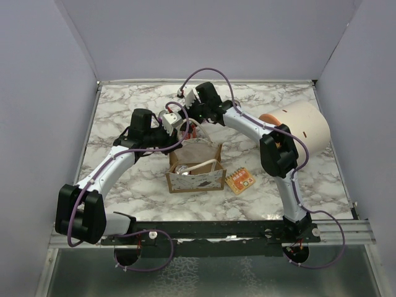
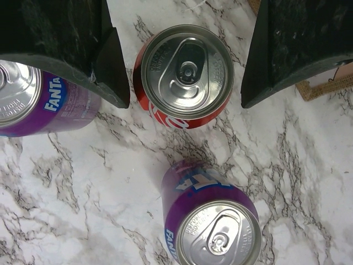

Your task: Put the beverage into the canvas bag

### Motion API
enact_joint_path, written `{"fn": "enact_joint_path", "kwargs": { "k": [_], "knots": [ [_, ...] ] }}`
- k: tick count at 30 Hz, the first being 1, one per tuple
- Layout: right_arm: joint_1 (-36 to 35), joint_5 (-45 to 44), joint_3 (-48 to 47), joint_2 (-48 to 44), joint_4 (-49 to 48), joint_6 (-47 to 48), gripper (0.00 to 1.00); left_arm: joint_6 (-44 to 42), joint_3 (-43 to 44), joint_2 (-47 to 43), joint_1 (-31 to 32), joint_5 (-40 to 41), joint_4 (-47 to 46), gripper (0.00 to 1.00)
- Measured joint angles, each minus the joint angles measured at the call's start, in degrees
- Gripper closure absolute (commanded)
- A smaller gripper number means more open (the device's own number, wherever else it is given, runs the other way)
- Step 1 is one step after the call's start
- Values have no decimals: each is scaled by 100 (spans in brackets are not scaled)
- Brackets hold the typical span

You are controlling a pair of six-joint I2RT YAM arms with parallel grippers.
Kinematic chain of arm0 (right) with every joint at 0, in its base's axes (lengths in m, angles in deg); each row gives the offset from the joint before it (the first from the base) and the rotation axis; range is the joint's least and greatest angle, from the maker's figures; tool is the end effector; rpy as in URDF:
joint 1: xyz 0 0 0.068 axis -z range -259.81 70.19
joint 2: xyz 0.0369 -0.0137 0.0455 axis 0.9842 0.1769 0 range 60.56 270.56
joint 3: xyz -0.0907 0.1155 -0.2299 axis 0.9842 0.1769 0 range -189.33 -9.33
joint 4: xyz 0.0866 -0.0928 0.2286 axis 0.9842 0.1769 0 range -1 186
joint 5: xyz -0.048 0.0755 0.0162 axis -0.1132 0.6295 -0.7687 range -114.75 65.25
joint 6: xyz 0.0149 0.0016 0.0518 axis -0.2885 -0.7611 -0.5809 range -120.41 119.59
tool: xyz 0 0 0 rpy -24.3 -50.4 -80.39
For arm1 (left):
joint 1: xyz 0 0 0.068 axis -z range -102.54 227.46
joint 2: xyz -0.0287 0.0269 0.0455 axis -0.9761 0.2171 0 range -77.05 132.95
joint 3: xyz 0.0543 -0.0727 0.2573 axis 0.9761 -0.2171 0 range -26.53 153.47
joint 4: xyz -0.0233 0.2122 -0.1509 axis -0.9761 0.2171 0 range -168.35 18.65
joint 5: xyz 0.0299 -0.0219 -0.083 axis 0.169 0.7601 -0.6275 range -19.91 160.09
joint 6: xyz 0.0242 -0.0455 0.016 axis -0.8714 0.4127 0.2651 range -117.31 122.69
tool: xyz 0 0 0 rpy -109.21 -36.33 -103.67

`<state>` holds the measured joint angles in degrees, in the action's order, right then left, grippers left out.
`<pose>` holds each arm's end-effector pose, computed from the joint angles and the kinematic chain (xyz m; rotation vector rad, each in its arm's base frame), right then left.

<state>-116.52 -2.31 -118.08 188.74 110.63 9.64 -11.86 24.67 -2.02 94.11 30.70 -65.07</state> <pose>0.4046 0.3187 0.2259 -1.1068 2.0355 0.6875 0.2628 -0.1023 0.2632 0.9332 1.9394 -0.7779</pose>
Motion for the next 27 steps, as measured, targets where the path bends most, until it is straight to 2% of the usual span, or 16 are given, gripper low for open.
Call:
{"fn": "enact_joint_path", "kwargs": {
  "k": [5,20,23,27],
  "knots": [
    [0,-92,-7,2,144,11,29,0,0,0,0,0,0,91],
    [0,-256,-7,-79,297,33,74,0,2,0,0,2,2,91],
    [2,-398,31,-275,503,70,81,0,11,2,0,2,9,91],
    [7,-586,144,-802,614,90,86,0,26,11,0,4,17,91]
  ]
}}
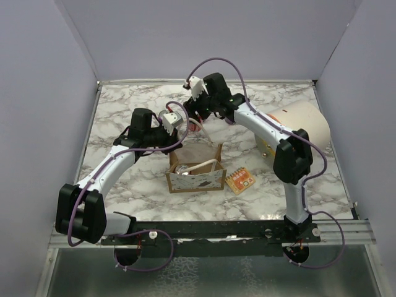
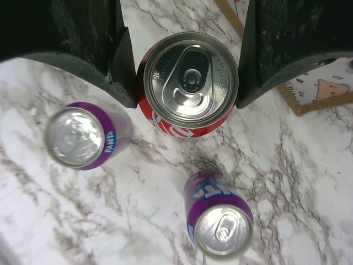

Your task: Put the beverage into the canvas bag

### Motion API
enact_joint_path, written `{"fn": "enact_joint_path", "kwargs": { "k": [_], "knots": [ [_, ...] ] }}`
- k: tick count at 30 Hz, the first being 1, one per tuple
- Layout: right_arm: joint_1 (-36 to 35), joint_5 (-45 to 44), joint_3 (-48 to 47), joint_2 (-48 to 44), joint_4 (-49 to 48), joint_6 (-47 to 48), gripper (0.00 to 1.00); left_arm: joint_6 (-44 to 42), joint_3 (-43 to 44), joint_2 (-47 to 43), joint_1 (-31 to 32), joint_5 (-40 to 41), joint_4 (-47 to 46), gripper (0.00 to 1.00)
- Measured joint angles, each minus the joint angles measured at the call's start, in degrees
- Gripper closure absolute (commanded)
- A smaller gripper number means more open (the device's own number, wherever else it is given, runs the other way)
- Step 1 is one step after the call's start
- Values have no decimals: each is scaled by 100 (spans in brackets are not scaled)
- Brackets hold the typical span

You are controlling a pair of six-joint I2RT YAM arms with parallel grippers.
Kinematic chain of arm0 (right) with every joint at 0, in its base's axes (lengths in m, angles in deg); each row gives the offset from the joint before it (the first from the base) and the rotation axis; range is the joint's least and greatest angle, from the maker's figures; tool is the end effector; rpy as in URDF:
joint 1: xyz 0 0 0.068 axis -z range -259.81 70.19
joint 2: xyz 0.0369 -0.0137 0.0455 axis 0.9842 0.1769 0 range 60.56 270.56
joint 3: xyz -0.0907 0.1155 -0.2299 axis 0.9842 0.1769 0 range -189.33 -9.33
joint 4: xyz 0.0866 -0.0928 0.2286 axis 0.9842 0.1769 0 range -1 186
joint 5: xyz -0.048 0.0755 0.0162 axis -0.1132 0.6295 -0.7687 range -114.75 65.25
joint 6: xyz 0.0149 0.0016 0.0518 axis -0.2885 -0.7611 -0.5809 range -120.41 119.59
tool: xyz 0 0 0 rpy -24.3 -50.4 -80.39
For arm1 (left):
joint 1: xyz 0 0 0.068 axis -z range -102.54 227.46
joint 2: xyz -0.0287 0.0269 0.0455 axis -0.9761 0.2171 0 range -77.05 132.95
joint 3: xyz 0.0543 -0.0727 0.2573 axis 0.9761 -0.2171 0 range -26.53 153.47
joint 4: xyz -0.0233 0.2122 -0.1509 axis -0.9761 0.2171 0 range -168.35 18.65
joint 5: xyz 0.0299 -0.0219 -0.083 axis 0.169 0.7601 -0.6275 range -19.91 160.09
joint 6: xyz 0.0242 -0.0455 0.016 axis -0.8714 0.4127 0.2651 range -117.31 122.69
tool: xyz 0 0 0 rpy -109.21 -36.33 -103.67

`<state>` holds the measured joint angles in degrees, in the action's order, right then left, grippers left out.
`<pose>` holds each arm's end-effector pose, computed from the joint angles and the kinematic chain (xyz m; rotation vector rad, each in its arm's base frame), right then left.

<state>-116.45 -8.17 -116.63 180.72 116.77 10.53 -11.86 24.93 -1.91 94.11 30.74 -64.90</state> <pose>0.3846 0.2988 0.2753 -1.0699 2.0449 0.5625 0.2634 -0.1024 0.2640 0.9329 1.9400 -0.7773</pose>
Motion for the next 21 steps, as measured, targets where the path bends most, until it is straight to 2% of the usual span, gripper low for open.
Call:
{"fn": "enact_joint_path", "kwargs": {
  "k": [14,21],
  "knots": [
    [227,-415,378,-2470,260,393,92,46,116,50,7,87,127,91],
    [225,107,1054,-3373,623,813,93,90,166,96,33,149,160,91]
  ]
}}
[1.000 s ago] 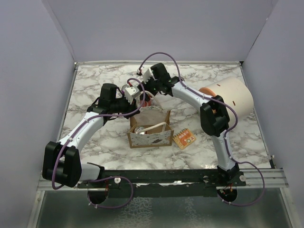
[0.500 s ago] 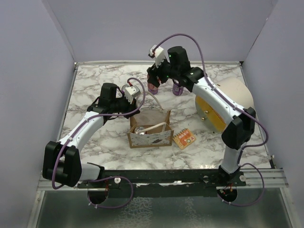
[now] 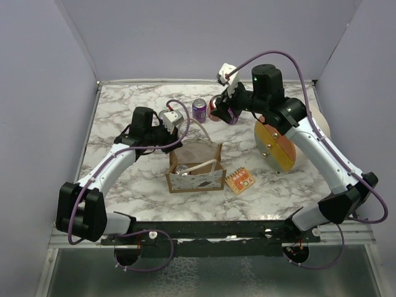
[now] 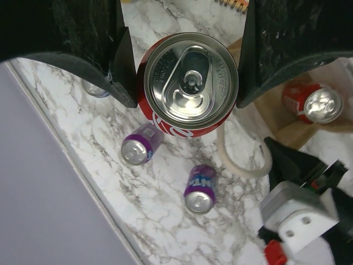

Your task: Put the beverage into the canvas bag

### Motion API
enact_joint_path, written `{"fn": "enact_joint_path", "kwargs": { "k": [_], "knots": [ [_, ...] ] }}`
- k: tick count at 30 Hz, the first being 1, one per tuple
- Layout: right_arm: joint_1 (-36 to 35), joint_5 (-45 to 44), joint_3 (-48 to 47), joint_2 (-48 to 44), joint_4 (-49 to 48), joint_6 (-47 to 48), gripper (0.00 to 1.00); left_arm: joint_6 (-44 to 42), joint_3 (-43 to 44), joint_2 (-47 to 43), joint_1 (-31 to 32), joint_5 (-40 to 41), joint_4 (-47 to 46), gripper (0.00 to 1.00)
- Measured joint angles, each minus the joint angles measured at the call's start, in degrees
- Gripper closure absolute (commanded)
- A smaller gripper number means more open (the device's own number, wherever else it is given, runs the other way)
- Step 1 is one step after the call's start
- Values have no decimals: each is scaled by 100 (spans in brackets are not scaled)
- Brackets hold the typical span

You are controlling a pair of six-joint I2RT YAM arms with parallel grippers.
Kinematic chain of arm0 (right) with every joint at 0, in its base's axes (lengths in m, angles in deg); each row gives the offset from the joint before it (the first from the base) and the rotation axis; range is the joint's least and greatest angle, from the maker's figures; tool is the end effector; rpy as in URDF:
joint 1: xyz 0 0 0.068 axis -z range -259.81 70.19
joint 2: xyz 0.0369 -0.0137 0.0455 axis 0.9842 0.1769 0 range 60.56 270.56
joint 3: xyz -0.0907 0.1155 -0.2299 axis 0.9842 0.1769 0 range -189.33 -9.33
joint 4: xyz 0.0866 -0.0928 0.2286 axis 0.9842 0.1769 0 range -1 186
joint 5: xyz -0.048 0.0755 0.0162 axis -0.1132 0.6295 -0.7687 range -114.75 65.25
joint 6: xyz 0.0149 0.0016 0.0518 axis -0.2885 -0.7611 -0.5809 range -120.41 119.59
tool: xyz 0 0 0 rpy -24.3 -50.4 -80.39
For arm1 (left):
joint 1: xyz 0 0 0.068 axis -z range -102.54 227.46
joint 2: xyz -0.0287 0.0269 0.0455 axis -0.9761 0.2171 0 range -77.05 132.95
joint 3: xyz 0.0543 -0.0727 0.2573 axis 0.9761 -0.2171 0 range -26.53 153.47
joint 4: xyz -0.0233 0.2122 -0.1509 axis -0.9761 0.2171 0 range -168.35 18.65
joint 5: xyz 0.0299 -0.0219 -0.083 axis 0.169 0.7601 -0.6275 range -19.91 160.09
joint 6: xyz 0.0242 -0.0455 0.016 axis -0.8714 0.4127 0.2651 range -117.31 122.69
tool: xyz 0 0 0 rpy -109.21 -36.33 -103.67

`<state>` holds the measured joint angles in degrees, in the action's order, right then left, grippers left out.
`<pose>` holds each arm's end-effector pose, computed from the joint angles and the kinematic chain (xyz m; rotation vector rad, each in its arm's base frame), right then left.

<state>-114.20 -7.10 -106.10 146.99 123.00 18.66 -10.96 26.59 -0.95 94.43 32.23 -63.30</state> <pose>0.2684 0.1968 0.4367 -1.0722 1.6817 0.4781 0.2671 -0.1044 0.2665 0.9123 1.9743 -0.7659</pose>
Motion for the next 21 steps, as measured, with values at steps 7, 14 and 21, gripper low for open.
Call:
{"fn": "enact_joint_path", "kwargs": {
  "k": [7,14,21],
  "knots": [
    [-4,1117,490,-262,485,461,98,37,70,72,2,2,22,91],
    [-96,2131,863,-256,584,608,99,46,133,136,2,2,50,91],
    [-249,2708,1274,-96,358,612,99,46,142,144,2,2,66,91]
  ]
}}
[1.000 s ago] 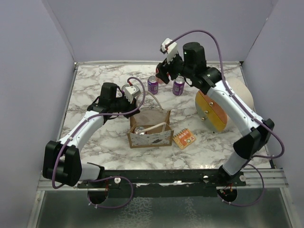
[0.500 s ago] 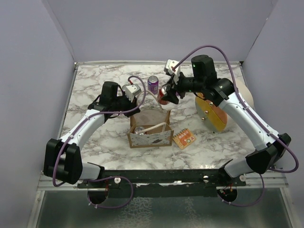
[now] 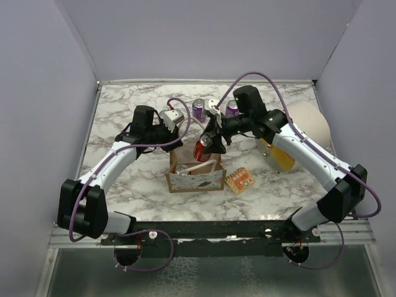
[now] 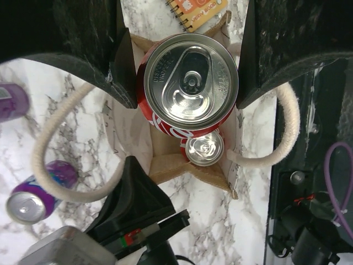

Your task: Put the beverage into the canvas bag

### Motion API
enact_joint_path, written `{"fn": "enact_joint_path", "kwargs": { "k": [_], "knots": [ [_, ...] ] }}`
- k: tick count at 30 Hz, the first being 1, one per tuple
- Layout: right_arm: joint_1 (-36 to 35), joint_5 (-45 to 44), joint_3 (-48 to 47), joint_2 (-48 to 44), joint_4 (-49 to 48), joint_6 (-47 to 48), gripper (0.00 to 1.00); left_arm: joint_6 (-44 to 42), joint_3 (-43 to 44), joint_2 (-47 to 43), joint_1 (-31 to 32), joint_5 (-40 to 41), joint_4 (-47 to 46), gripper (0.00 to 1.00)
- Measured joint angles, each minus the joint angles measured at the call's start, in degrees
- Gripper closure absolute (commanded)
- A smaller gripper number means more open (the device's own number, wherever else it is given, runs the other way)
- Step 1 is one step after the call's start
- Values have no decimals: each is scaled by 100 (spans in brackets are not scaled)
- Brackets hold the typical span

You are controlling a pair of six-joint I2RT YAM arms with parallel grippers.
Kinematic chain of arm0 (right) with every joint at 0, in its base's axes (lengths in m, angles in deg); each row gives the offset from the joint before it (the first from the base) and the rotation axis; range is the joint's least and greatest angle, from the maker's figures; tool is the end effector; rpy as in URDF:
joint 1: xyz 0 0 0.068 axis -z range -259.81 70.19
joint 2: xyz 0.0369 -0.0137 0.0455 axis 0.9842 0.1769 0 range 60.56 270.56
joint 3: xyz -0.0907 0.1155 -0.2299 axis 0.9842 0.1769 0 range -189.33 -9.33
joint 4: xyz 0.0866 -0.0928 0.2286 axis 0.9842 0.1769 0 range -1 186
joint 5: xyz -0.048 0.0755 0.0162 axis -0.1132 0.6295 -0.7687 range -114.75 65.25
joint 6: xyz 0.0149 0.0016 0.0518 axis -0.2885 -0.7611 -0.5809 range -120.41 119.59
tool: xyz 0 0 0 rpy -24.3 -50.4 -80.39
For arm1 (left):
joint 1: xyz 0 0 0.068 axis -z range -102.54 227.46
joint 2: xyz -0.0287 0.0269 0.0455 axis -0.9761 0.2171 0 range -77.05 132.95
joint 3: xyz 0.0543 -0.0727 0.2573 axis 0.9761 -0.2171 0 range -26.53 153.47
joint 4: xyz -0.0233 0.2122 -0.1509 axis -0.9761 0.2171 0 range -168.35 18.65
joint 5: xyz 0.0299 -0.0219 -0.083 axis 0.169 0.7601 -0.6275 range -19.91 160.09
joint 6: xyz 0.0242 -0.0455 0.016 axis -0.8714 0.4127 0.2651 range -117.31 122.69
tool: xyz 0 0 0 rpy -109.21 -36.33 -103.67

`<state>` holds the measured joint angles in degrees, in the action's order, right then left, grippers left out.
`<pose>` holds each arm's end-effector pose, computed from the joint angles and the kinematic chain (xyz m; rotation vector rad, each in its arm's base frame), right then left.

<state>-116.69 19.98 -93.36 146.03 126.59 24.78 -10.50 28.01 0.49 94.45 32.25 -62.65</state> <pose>0.2431 0.2137 0.3680 -1.4705 1.6257 0.9848 0.2725 -0.1062 0.2670 0.9046 1.9907 -0.7737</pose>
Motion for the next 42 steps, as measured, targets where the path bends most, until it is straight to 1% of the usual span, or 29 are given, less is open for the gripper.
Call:
{"fn": "enact_joint_path", "kwargs": {
  "k": [11,18,24,30,42],
  "knots": [
    [-225,146,232,645,-212,-9,99,2,9,28,0,0,-2,91],
    [-367,146,304,994,-44,264,99,4,11,31,0,0,-2,91],
    [-417,149,330,1060,192,483,99,42,35,50,0,0,4,91],
    [-575,146,525,1126,184,516,99,68,42,68,0,0,2,91],
    [-699,116,837,1244,-157,511,99,87,96,138,2,0,13,92]
  ]
}}
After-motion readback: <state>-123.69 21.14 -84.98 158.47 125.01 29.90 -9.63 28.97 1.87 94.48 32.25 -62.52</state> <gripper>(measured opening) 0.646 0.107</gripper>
